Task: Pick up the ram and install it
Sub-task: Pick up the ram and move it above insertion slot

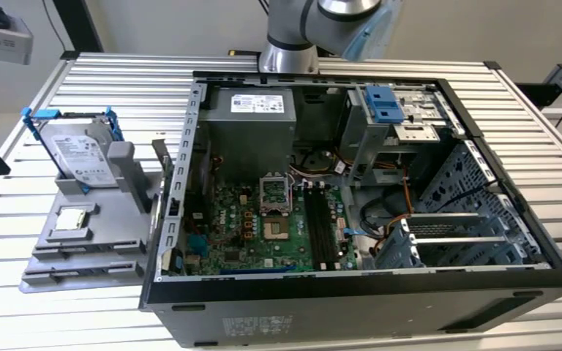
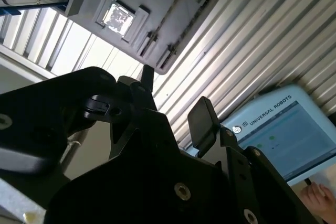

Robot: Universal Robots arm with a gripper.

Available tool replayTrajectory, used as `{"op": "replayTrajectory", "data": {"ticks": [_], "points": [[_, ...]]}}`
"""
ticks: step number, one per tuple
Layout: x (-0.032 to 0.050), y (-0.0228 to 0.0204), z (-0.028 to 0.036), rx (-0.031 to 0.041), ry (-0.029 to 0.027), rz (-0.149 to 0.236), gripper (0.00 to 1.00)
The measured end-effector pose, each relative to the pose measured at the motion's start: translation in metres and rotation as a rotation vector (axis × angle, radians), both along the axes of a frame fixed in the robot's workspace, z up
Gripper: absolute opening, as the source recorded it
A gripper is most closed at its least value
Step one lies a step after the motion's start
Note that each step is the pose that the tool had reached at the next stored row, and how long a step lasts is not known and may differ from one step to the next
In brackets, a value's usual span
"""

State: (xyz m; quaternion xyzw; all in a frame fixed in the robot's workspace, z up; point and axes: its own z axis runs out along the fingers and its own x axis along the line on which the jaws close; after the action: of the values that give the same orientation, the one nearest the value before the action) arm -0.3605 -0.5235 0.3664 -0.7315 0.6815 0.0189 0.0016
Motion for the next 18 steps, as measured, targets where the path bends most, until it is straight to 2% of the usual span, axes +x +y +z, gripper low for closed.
{"op": "replayTrajectory", "data": {"ticks": [2,5,18], "points": [[0.0,0.0008,-0.002,-0.0047,-0.0002,0.0,1.0],[0.0,0.0018,-0.0058,-0.0061,-0.0001,0.0,1.0],[0.0,0.0034,-0.0239,-0.0068,-0.0002,-0.001,1.0]]}}
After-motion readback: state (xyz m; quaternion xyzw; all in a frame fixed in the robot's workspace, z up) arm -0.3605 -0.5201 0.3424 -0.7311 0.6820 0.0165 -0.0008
